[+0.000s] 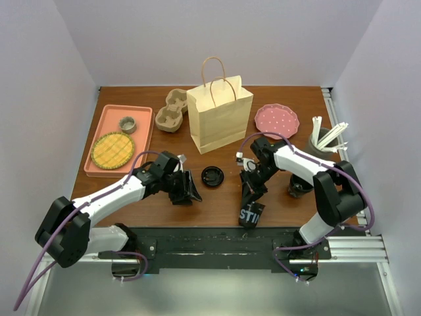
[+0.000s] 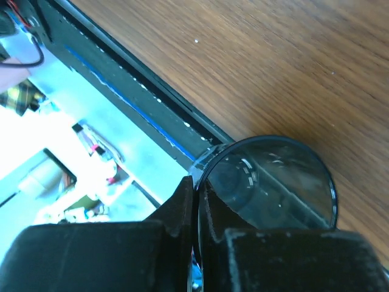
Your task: Pack the takeout coffee
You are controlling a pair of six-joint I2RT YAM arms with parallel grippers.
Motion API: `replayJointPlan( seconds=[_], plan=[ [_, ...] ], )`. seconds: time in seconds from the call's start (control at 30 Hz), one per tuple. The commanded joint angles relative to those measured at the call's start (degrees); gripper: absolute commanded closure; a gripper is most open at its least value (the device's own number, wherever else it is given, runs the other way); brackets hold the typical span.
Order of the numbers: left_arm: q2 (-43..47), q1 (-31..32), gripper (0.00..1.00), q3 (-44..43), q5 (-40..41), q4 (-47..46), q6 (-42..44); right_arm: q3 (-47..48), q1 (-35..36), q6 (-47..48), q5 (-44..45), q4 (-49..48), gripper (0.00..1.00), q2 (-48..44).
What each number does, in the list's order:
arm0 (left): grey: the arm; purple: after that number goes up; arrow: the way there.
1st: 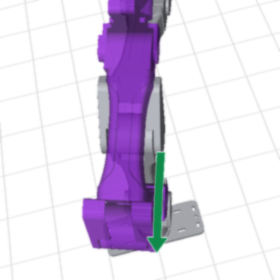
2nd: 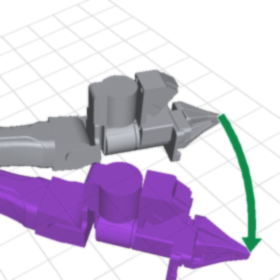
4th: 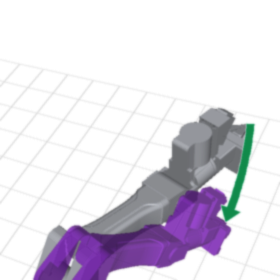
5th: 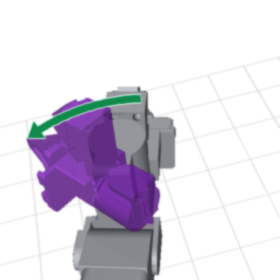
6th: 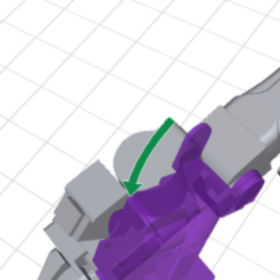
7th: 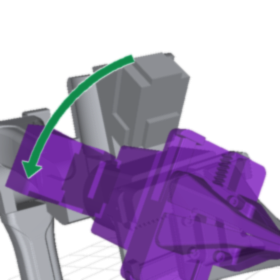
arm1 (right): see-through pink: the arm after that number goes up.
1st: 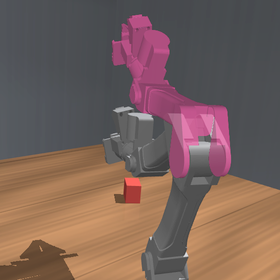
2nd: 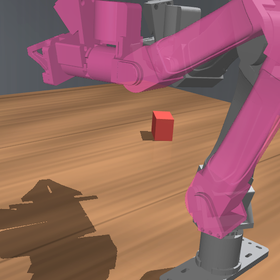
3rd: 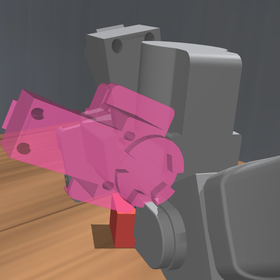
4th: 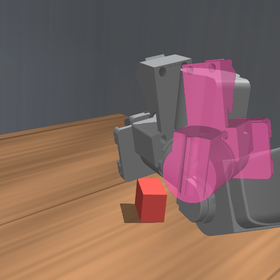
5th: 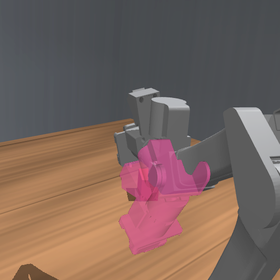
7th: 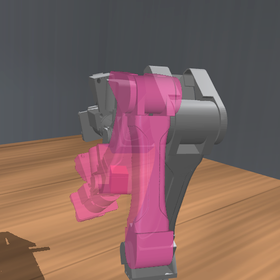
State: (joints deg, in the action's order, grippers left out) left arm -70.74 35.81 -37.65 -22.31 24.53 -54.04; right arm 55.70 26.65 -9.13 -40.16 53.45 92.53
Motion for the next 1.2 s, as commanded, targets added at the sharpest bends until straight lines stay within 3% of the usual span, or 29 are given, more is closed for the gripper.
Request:
replayJointPlan(
  seconds=[0.0,0.13,0.17,0.3,0.5,0.63,0.73,0.97,1.13,1.17],
  plan=[
    [1.48,0.22,0.48,-0.93,0.94,-0.02,2.79,8.7,0.24,-3.09,2.7,0.51,1.0,-4.45],
    [1.4,0.31,0.48,-5.32,7.17,2.97,5.87,22.4,1.72,-2.48,19.56,2.45,1.0,-7.36],
    [1.31,0.22,0.48,-7.85,10.49,3.5,6.66,23.3,2.43,-2.65,28.3,2.19,1.0,-7.71],
    [2.09,0.22,0.51,-12.62,18.6,2.9,11.49,22.79,6.03,-6.07,40.05,-0.89,1.0,-8.95],
    [7.7,0.22,0.51,-17.02,31.7,0.97,16.24,18.05,17.89,-11.35,56.31,-6.42,1.0,-9.12],
    [13.25,0.22,0.54,-12.55,35.66,-6.76,21.86,11.99,22.9,-15.04,58.88,-11.86,0.99,-10.0],
    [17.38,0.22,0.53,-6.22,31.72,-14.59,27.05,8.74,26.06,-17.76,62.38,-14.85,0.98,-9.92],
    [15.72,0.57,0.57,-5.07,29.25,-14.25,42.49,3.45,27.4,-21.98,64.86,-21.72,0.94,-9.04],
    [14.14,1.8,0.57,-3.49,23.11,-16.44,53.24,4.58,27.49,-23.57,64.16,-21.55,0.78,-7.89],
    [14.05,2.15,0.57,-3.31,22.66,-17.32,56.3,5.03,27.31,-23.74,63.98,-21.29,0.69,-7.98]
  ],
)
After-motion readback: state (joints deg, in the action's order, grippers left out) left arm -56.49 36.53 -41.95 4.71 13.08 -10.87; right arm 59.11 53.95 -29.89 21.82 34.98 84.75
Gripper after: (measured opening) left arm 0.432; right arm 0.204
